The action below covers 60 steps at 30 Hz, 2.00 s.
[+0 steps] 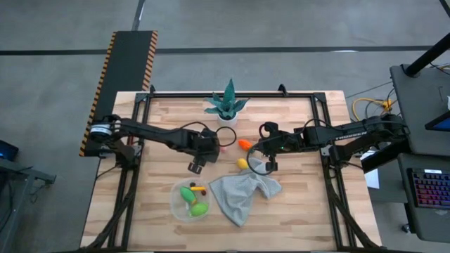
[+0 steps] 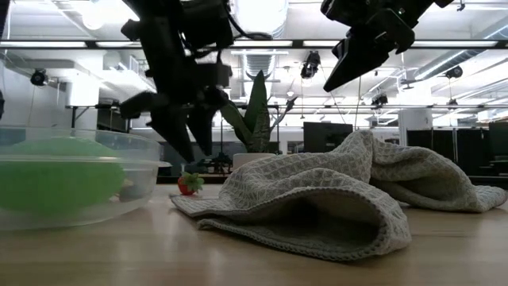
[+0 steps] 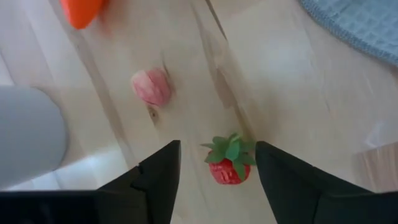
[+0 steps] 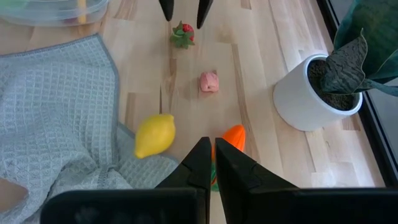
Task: Pick and placing Produce into tupperware
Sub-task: Put the red strawberry in the transparent bin
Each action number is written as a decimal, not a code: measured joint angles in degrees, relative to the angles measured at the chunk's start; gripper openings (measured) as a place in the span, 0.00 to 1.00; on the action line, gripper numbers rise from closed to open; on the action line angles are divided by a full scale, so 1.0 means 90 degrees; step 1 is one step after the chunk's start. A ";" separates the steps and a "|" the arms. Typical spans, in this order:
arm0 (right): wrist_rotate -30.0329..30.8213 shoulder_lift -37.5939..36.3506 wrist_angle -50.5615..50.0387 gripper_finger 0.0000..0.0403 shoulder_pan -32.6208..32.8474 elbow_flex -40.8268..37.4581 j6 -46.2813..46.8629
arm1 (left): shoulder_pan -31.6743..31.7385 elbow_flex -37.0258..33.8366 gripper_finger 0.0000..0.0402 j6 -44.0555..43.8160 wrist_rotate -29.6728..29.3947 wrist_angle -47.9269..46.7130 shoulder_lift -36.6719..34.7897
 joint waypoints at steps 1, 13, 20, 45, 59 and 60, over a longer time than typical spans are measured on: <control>0.0000 0.0000 -0.0001 0.03 0.0000 -0.0009 0.0000 | 0.0000 0.0002 0.48 0.0000 -0.0017 0.0006 0.0069; 0.0002 0.0000 -0.0001 0.03 0.0000 -0.0093 0.0018 | 0.0000 0.0019 0.48 -0.0019 -0.0177 0.0203 0.0670; 0.0002 0.0000 0.0000 0.03 0.0000 -0.0093 0.0019 | 0.0000 0.0021 0.48 -0.0018 -0.0183 0.0258 0.0617; 0.0002 0.0000 0.0001 0.03 0.0000 -0.0118 0.0023 | 0.0000 -0.0030 0.28 -0.0019 -0.0159 0.0283 0.0614; 0.0002 0.0000 0.0002 0.03 0.0001 -0.0141 0.0035 | 0.0000 -0.0186 0.28 -0.0024 -0.0119 0.0479 0.0784; 0.0002 0.0000 0.0000 0.03 0.0000 -0.0144 0.0050 | 0.0000 -0.0180 0.28 -0.0023 -0.0120 0.0511 0.0791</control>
